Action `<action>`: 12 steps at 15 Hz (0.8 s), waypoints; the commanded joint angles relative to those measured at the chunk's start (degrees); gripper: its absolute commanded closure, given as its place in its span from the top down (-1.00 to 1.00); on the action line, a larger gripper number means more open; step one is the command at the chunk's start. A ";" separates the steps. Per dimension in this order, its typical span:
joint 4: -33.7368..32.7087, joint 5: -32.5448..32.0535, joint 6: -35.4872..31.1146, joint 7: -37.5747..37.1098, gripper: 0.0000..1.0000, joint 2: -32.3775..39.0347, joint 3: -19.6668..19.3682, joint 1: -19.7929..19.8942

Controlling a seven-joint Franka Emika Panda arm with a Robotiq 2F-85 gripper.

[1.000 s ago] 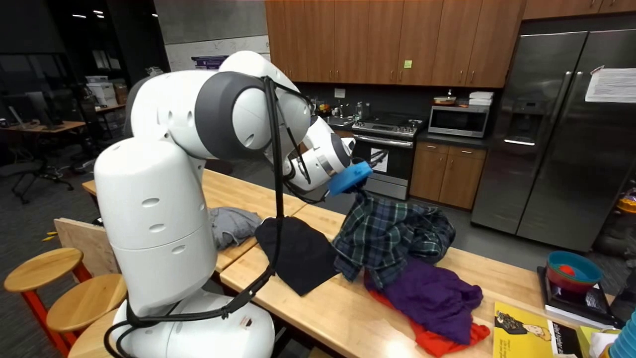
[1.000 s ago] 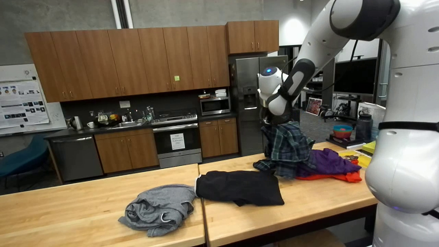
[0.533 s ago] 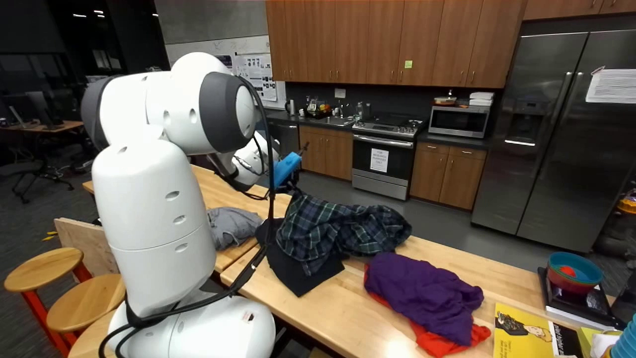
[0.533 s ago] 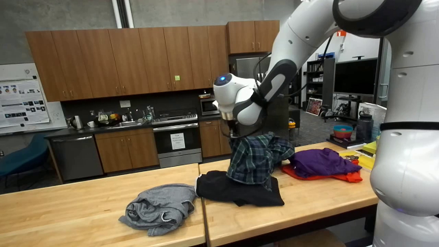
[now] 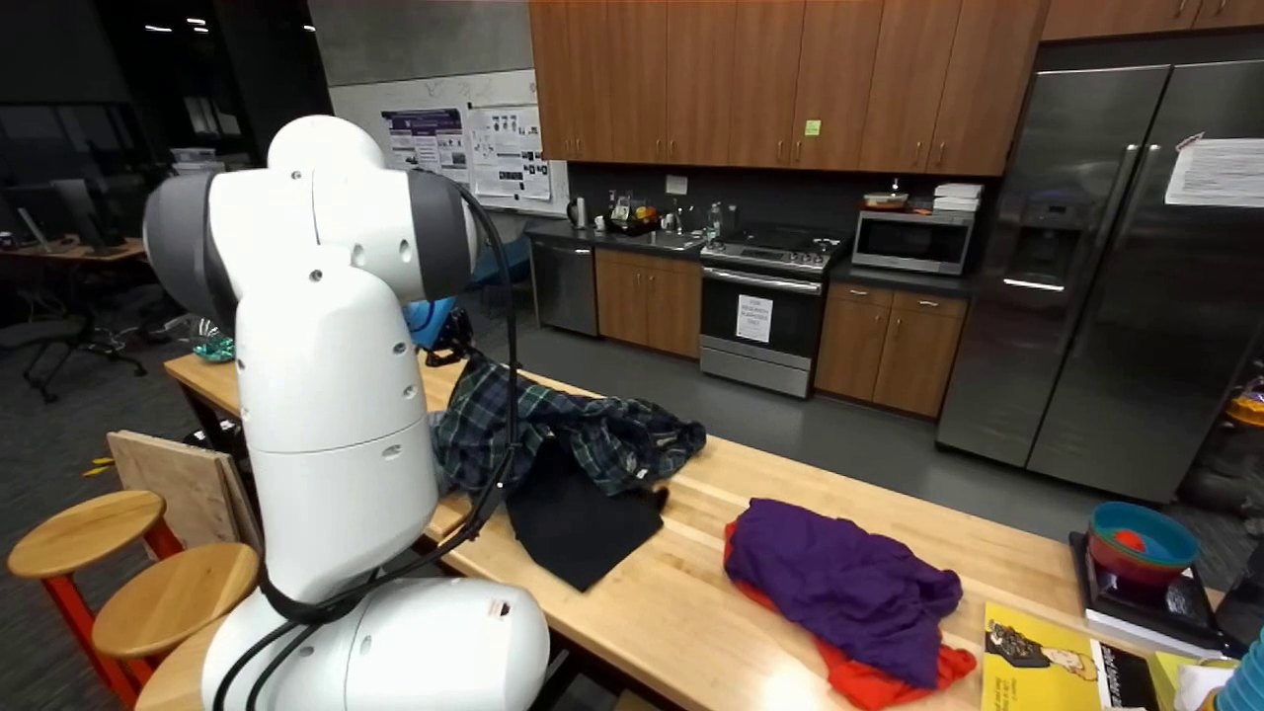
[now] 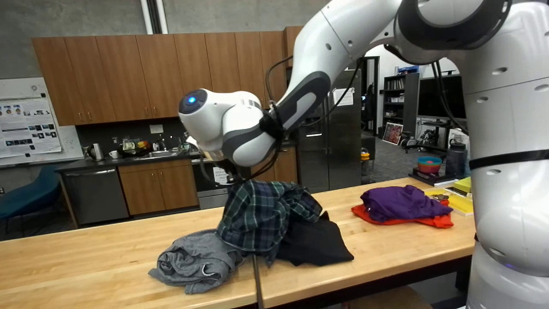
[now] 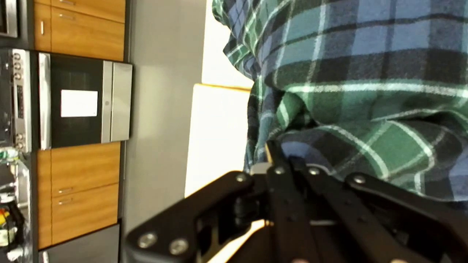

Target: Move the checked shirt to the left

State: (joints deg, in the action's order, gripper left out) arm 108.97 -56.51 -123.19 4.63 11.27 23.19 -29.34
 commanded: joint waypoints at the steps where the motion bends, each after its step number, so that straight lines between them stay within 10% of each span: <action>1: -13.46 -3.75 6.75 6.22 -0.98 7.08 1.93 -3.80; 12: -47.11 -17.93 17.00 20.19 -0.98 29.62 -4.50 -16.25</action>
State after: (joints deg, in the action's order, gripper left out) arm 72.94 -72.42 -109.14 20.02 32.94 19.57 -42.65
